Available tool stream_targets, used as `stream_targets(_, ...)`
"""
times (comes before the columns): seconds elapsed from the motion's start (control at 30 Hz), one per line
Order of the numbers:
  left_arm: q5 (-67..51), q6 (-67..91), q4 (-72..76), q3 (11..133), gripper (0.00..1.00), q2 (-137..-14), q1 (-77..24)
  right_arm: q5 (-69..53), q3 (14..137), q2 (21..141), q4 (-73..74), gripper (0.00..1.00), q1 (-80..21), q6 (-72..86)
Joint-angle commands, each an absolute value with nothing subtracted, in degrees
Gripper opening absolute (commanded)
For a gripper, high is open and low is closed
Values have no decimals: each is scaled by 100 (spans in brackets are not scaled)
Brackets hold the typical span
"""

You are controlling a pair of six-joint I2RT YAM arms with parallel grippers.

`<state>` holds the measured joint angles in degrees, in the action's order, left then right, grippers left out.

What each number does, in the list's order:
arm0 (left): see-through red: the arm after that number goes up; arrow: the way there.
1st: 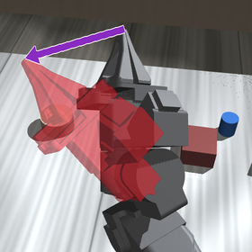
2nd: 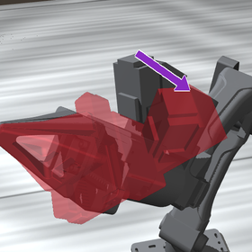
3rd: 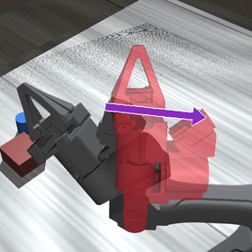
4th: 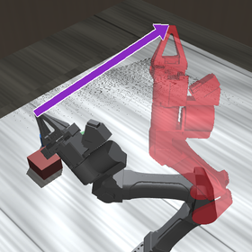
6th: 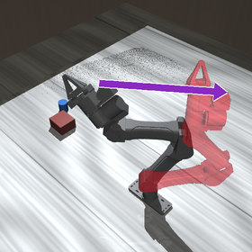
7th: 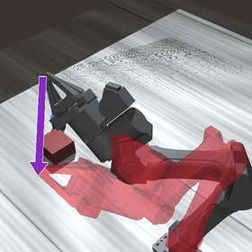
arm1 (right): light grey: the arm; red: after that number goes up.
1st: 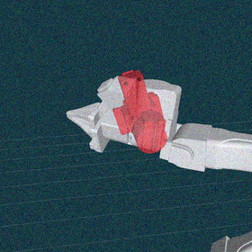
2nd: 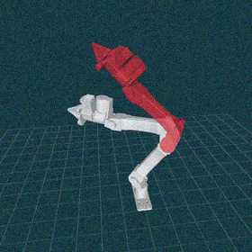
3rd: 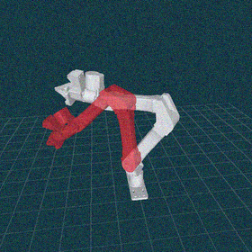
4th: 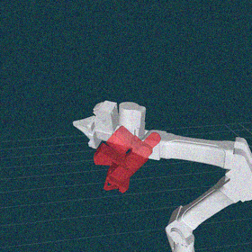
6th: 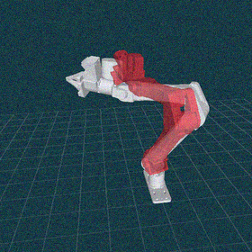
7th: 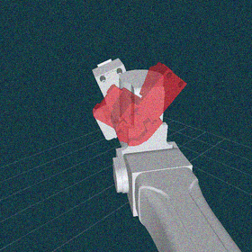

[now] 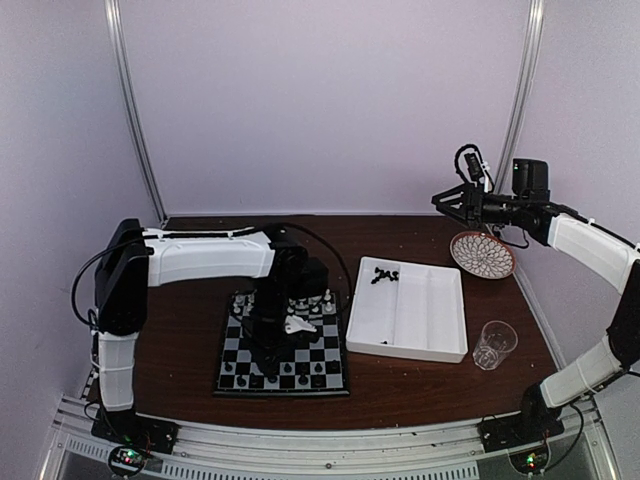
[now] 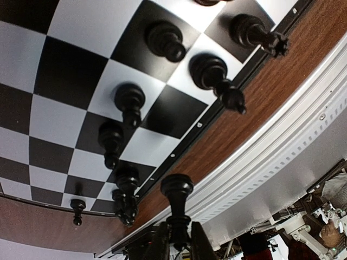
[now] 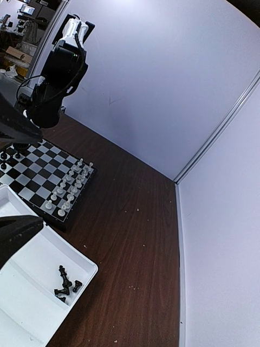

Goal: Set up the chess pieces on the board
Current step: Place the queen at d8.

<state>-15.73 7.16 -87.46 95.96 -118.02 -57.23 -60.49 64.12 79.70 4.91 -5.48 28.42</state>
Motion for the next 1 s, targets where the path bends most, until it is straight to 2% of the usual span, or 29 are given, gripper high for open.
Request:
stream_targets(0.0,-1733,641,-8860,9956,0,-12003,-5782,-6037,6328,7787,324,49,-562,2759)
stream_targets(0.57,-1802,677,-8733,10296,0,-12409,-5866,-6024,6311,7796,324,49,-570,2755)
stream_targets(0.97,-1684,698,-8657,10322,5,-12493,-5863,-6020,6293,7800,316,48,-559,2764)
